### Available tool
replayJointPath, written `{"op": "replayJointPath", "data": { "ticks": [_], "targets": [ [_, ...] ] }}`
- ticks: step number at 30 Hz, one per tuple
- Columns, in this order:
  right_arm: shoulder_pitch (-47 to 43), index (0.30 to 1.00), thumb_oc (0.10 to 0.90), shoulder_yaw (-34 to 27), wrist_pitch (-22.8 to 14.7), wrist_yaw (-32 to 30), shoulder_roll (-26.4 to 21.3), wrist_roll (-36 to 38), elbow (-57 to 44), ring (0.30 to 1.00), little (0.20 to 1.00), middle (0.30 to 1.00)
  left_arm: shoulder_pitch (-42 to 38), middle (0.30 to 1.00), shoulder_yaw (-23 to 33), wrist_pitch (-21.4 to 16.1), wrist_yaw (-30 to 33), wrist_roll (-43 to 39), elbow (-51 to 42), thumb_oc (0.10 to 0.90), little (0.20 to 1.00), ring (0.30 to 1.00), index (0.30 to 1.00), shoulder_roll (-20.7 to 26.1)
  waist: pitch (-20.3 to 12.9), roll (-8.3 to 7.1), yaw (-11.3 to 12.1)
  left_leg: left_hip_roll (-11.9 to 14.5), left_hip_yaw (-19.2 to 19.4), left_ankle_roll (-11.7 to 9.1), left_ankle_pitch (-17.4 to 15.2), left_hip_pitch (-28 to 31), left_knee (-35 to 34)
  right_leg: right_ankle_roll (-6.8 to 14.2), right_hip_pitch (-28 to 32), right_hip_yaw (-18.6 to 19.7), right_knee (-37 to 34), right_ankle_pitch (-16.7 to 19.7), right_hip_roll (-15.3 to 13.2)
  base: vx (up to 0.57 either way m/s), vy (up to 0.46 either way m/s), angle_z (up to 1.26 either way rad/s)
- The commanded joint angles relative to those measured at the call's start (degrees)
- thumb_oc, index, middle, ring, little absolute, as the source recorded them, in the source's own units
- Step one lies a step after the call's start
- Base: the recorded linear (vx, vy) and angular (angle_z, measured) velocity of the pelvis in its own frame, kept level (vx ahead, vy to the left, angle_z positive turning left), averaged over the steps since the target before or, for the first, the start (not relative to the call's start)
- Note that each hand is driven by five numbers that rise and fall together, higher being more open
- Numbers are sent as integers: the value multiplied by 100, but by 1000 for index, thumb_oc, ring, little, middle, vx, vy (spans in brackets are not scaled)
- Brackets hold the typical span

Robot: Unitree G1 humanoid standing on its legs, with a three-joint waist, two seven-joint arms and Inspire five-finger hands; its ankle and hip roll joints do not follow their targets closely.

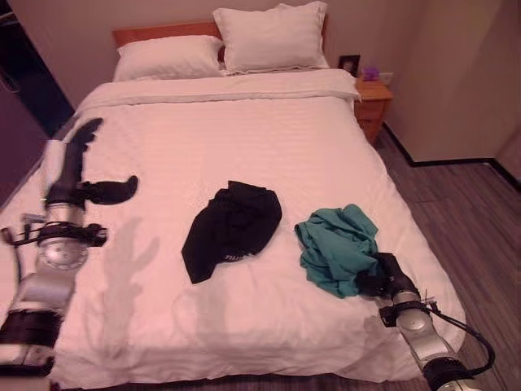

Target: Pick up bed clothes into laundry basket.

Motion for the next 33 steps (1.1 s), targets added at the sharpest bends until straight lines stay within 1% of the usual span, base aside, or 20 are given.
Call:
{"op": "replayJointPath", "data": {
  "ticks": [1,2,3,5,6,9,11,12,13,14,16,19,21,22,23,25,28,29,30,33],
  "targets": [
    [1252,300,400,3,630,255,-172,-51,780,300,300,300,-541,900,992,-119,177,259,476,800,900,900,900,592,90,-127,-25,235,-79,-376,95,-544,-42,800,141,-92,-686,480,-591,3,-17,-13],
    [1307,300,400,-31,629,248,-181,-42,781,300,300,300,-595,900,924,-101,161,267,587,800,900,900,900,564,93,-126,-75,248,-70,-379,97,-563,-42,802,100,-74,-686,491,-578,6,-11,-27],
    [1317,300,400,-41,631,249,-179,-42,775,300,300,300,-621,900,900,-108,162,265,606,800,900,900,900,561,85,-126,-64,250,-69,-380,97,-570,-42,801,92,-72,-686,492,-576,7,-17,-27],
    [1379,300,400,-95,634,196,-164,4,836,300,300,300,-693,900,835,-92,117,55,888,800,900,900,900,343,102,-135,-163,272,-53,-382,103,-657,-42,804,-22,-19,-686,514,-535,-11,-18,-18],
    [1325,300,400,-66,652,178,-163,10,905,300,300,300,-803,900,779,-98,28,-204,1107,800,900,900,900,221,115,-130,-205,284,-60,-378,126,-769,-42,799,-163,18,-686,541,-500,-51,-16,-5],
    [1231,300,400,-2,668,150,-160,27,948,300,300,300,-906,900,678,-98,-52,-463,1354,800,900,900,900,76,158,-133,-241,288,-80,-376,158,-912,-42,803,-316,36,-686,582,-481,-67,-16,1],
    [1069,300,400,127,688,117,-137,23,972,300,300,300,-1003,900,567,-102,-145,-843,1644,800,900,900,900,-191,222,-140,-287,282,-117,-367,208,-1137,-42,795,-563,72,-686,649,-459,-112,-18,0],
    [973,300,400,217,708,84,-112,0,1034,300,300,300,-983,900,540,-147,-211,-1211,1767,800,900,900,900,-479,255,-152,-313,283,-144,-366,246,-1281,-42,788,-710,75,-686,682,-441,-92,-25,-5],
    [938,300,400,257,715,67,-88,-16,1063,300,300,300,-955,900,520,-168,-256,-1390,1813,800,900,900,900,-626,270,-156,-329,283,-153,-366,260,-1346,-42,782,-776,81,-686,690,-435,-64,-18,-7],
    [935,300,400,258,713,65,-92,-16,1069,300,300,300,-954,900,520,-171,-260,-1397,1816,800,900,900,900,-627,254,-150,-332,283,-157,-366,263,-1365,-42,782,-793,78,-686,691,-435,-33,-11,-6],
    [801,300,400,412,733,12,-59,-73,1145,300,300,300,-917,900,408,-233,-373,-1959,1858,800,900,900,900,-1100,318,-160,-371,255,-192,-361,307,-1522,-42,761,-938,91,-686,724,-430,-62,-21,-3],
    [689,300,400,577,775,-29,-21,-173,1254,300,300,300,-948,900,218,-297,-427,-2391,1616,800,900,900,900,-1484,364,-149,-399,223,-235,-359,342,-1648,-42,747,-1043,93,-686,747,-432,-49,-20,4],
    [661,300,400,624,778,-56,-2,-200,1290,300,300,300,-989,900,108,-335,-429,-2436,1440,800,900,900,900,-1566,375,-148,-401,215,-248,-360,347,-1674,-42,742,-1057,103,-686,750,-431,-12,-6,2],
    [667,300,400,648,781,-66,26,-208,1328,300,300,300,-1019,900,32,-341,-421,-2470,1285,800,900,900,900,-1651,381,-144,-397,208,-254,-358,355,-1683,-42,737,-1058,100,-686,743,-427,0,0,0],
    [704,300,400,671,787,-93,80,-214,1401,300,300,300,-1100,900,-121,-410,-419,-2551,911,800,900,900,900,-1813,377,-140,-392,208,-264,-356,348,-1664,-42,728,-1031,96,-686,724,-424,25,-34,3],
    [705,300,400,698,810,-120,120,-234,1392,300,300,300,-1181,900,-347,-416,-444,-2552,493,800,900,900,900,-2025,376,-140,-380,211,-265,-355,331,-1610,-42,717,-980,91,-686,696,-422,33,-25,3],
    [819,300,400,681,795,-80,181,-228,1316,300,300,300,-1279,900,-673,-398,-489,-2299,23,800,900,900,900,-2191,382,-151,-360,221,-257,-351,295,-1496,-42,723,-863,79,-686,659,-424,3,-1,-1],
    [821,300,400,680,795,-80,181,-228,1315,300,300,300,-1279,900,-674,-397,-488,-2298,22,800,900,900,900,-2191,385,-151,-358,221,-256,-351,294,-1492,-42,723,-860,80,-686,658,-424,34,-5,-5],
    [898,300,400,676,786,-67,223,-218,1315,300,300,300,-1384,900,-821,-387,-490,-2162,-140,800,900,900,900,-2297,357,-155,-361,230,-254,-350,279,-1437,-42,729,-802,68,-686,641,-430,35,-6,-3],
    [975,300,400,643,785,-53,285,-164,1369,300,300,300,-1535,900,-1043,-331,-515,-2014,-212,800,900,900,900,-2394,330,-160,-362,225,-240,-349,244,-1321,-42,730,-696,52,-686,617,-432,38,-8,-2]
  ]
}}
